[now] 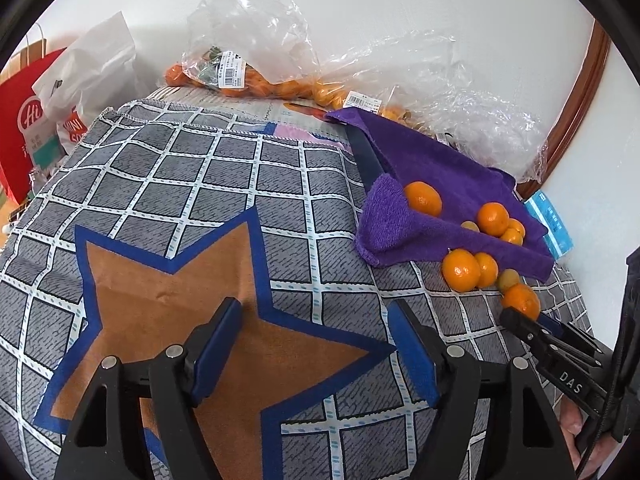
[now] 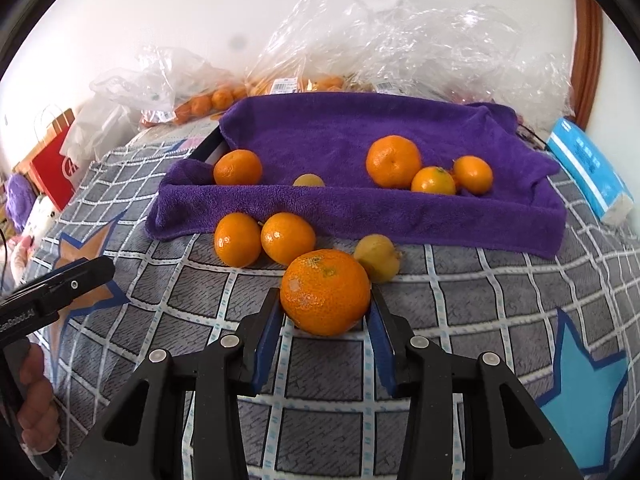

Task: Organize fruits
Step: 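Grasp the large mandarin with the right gripper and lift it, then hold the large mandarin with the right gripper while the left approaches an orange beside the towel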

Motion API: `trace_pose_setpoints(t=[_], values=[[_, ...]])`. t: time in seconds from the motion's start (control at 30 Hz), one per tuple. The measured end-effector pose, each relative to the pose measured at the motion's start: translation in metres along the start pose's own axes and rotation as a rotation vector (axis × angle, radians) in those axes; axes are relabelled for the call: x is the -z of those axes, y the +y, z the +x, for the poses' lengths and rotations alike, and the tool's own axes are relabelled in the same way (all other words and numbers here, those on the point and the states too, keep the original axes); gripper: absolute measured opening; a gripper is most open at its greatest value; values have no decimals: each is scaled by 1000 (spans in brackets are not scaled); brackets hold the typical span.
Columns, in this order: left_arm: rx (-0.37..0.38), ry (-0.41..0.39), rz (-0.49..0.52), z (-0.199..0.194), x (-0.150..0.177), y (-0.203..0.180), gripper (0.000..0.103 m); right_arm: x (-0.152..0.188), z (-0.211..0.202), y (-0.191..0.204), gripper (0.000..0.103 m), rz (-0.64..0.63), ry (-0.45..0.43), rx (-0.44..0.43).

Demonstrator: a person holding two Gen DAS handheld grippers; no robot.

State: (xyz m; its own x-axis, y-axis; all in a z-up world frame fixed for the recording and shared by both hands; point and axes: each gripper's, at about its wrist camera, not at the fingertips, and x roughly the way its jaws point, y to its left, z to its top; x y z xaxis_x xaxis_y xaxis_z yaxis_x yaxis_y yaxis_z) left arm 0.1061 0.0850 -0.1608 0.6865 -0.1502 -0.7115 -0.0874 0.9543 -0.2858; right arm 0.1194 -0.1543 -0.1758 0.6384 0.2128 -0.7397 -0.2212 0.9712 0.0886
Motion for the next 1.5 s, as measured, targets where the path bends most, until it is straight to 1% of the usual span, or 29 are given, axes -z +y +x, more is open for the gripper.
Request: trace_pose_setpoints(t=[0.1,0.27,0.33,0.5,0.6,0.7,0.8,0.9,1.1,1.3,1.5], values=[[6,2,9,-1,1,-2,73,3,-6,-6,42,27,-1,-13],[26,1,10,-1,1,-2,72,8,-17,-14,42,42,-16,6],[43,0,15,-2,2,-3,70,8,-23,-18,42,52,-24,8],[65,-17,71,-8,5,-15,70,7,-37,-33,42,77,-46,17],[48,-13,91,-10,6,-23,70,6,-45,-43,42,95,-59,19],[46,-8,108,-18,3,-34,70,6,-51,-50,42,104,-66,29],[60,-31,127,-30,-4,-47,70,7,-54,-56,42,108,-68,34],[45,-40,153,-34,-12,-58,70,9,-56,-63,42,117,-69,36],[81,-7,120,-30,-17,-66,70,12,-62,-71,42,128,-79,42],[97,23,88,-24,-17,-67,70,15,-66,-76,42,116,-85,61],[82,41,70,-20,-19,-67,70,15,-72,-84,42,127,-101,62]])
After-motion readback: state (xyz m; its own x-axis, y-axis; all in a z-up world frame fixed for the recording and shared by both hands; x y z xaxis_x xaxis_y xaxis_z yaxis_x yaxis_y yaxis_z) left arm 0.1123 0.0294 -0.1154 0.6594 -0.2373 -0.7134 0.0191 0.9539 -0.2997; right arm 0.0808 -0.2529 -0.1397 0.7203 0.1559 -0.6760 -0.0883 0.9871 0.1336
